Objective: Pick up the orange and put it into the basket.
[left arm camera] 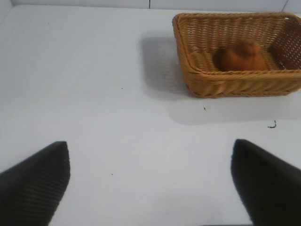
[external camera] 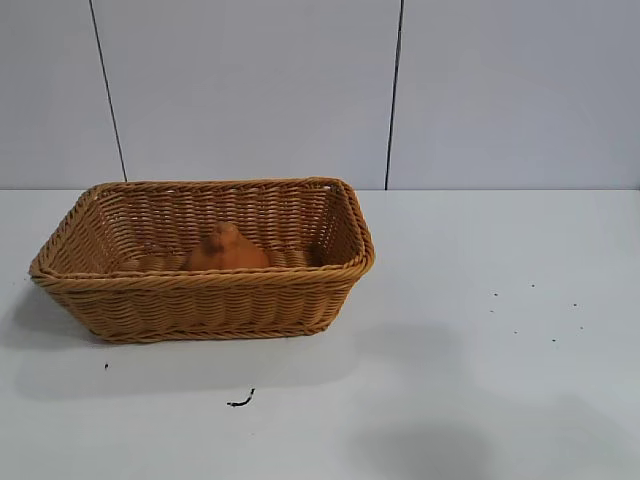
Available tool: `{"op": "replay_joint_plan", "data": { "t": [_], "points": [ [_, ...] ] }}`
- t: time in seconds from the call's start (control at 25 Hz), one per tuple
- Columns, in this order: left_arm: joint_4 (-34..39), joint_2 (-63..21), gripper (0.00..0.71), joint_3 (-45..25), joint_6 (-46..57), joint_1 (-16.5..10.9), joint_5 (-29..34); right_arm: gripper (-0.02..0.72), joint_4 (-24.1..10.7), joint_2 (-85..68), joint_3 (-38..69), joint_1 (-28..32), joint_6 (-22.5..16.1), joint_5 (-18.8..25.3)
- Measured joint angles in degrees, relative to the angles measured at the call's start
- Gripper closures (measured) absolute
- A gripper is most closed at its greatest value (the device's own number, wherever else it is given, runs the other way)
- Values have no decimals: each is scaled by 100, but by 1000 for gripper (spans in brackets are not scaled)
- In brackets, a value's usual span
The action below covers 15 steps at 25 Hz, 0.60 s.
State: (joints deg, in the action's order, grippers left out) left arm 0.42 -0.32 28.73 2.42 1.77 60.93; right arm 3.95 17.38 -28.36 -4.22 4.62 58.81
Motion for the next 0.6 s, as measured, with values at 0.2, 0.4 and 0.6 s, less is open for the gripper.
{"op": "replay_joint_plan", "data": {
  "t": [0.2,0.4,0.6],
  "points": [
    [0,0,44,0,0,0,0,10,-2,-851,11,0,0,-34],
    [0,0,44,0,0,0,-2,10,-7,-1657,11,0,-15,-34],
    [0,0,44,0,0,0,-2,10,-85,-1760,18,-4,-128,-39]
  ]
}}
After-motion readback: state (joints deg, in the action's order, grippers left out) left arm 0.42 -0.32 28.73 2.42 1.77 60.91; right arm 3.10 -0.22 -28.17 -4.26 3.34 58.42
